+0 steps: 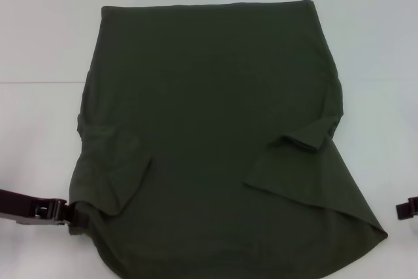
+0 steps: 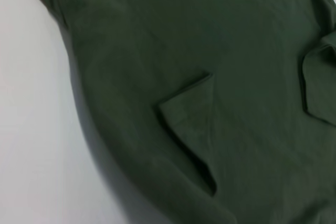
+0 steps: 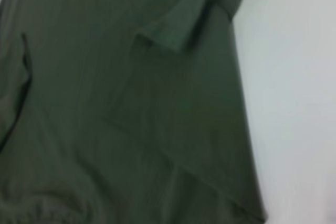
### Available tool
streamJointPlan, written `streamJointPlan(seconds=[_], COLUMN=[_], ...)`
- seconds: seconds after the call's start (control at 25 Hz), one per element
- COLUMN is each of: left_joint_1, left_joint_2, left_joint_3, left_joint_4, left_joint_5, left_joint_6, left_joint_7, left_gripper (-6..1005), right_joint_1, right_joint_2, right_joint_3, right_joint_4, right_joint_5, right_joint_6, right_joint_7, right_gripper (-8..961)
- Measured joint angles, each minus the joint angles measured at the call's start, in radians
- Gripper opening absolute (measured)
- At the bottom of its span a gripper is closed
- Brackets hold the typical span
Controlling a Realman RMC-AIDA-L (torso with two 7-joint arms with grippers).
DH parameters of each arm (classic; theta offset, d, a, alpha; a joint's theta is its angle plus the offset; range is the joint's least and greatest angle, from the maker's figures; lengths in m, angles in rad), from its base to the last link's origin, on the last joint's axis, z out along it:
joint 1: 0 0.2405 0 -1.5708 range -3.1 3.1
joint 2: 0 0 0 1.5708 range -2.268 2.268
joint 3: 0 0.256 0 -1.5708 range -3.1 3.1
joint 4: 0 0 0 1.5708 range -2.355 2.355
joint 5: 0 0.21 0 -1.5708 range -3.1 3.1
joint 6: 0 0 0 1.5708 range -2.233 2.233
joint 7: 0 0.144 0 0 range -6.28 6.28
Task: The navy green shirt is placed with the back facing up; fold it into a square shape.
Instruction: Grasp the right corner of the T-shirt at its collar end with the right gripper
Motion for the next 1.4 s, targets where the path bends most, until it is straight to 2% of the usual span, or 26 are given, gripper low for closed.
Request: streamJointPlan(seconds=[0.12, 0.24, 0.56, 0.76, 1.4], left_joint_1=[0.005, 0.010, 0.014, 0.014, 0.014], left_joint_2=[-0.003, -0.005, -0.008, -0.008, -0.010], left_joint_3=[0.000, -0.004, -0.004, -0.004, -0.006], left_joint_4=[0.000, 0.001, -0.002, -0.002, -0.005], left_joint_5=[0.000, -0.001, -0.002, -0.003, -0.005], left_joint_6=[-0.002, -0.002, -0.006, -0.008, -0.016], left_joint_7=[0.002, 0.007, 0.012, 0.013, 0.022], left_gripper=[27, 27, 26, 26, 27], right_joint_1=[-0.003, 0.002, 0.014, 0.016, 0.015], right_joint_2=[0.023, 0.036, 0.035, 0.047, 0.062], right_joint_3=[-0.004, -0.006, -0.045, -0.066, -0.093], right_joint_4=[0.007, 0.009, 0.069, 0.079, 0.095], right_joint_5=[-0.005, -0.011, -0.015, -0.015, -0.016], right_joint_6=[0.017, 0.032, 0.089, 0.122, 0.170], right_joint_7=[-0.020, -0.032, -0.032, -0.036, -0.049], right_gripper=[927, 945, 936, 931, 914])
